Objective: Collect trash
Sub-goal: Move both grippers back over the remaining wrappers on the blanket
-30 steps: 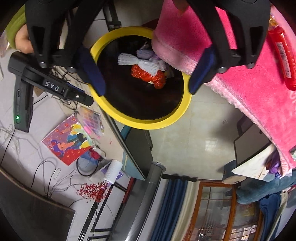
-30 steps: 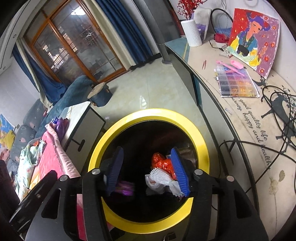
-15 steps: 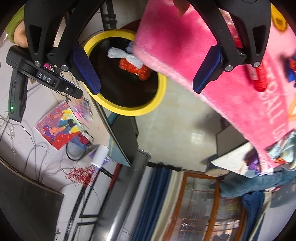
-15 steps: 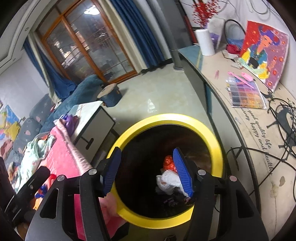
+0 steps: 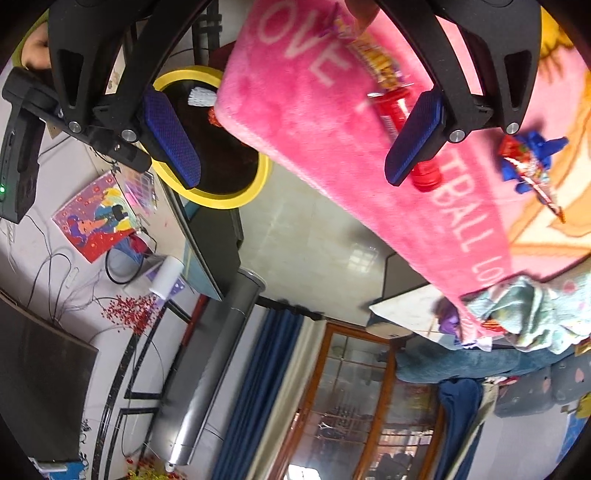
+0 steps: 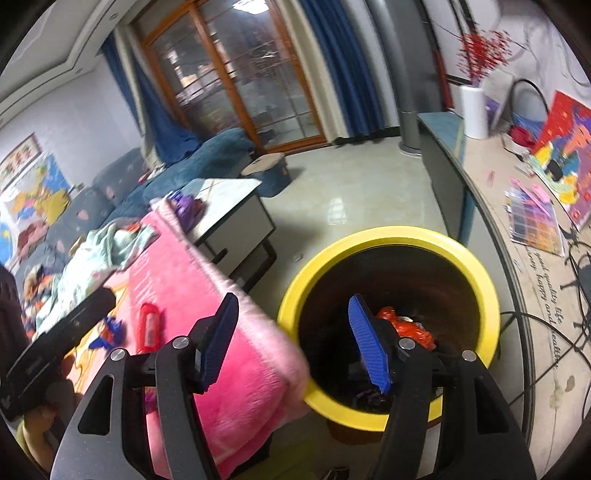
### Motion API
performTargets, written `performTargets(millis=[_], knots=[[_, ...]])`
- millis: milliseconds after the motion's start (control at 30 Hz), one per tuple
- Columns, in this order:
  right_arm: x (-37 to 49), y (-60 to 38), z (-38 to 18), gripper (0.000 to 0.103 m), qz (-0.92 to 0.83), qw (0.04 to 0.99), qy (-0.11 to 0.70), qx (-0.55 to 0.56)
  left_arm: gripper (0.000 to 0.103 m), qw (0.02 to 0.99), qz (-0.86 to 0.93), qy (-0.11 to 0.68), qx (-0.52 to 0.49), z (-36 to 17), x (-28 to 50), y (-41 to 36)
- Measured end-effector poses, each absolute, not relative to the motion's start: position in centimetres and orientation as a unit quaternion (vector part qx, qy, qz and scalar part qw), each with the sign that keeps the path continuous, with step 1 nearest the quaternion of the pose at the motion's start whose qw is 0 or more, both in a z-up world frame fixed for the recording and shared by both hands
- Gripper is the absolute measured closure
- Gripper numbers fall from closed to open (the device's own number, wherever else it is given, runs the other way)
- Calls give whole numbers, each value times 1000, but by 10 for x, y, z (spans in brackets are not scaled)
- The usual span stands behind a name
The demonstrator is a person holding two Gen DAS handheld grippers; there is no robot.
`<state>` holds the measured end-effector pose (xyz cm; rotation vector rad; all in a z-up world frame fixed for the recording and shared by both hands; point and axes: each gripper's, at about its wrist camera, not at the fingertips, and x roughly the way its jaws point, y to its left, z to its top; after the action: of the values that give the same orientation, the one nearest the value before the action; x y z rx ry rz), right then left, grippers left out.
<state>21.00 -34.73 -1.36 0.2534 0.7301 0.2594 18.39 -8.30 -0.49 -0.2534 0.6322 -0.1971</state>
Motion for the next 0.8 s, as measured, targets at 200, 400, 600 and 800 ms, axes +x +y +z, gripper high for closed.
performTargets(millis=[200, 400, 600, 800], knots=[[198, -315, -9, 43, 159, 918, 352, 91, 11, 944, -77, 296, -127, -1, 173, -64], [186, -283, -9, 42, 192, 915, 351, 59, 11, 946, -56, 286, -140, 0, 165, -43], [175, -257, -10, 40, 220, 909, 353, 32, 11, 947, -38, 279, -153, 1, 158, -23], [164, -229, -19, 40, 247, 899, 362, 2, 11, 948, -12, 270, -170, 2, 152, 1]])
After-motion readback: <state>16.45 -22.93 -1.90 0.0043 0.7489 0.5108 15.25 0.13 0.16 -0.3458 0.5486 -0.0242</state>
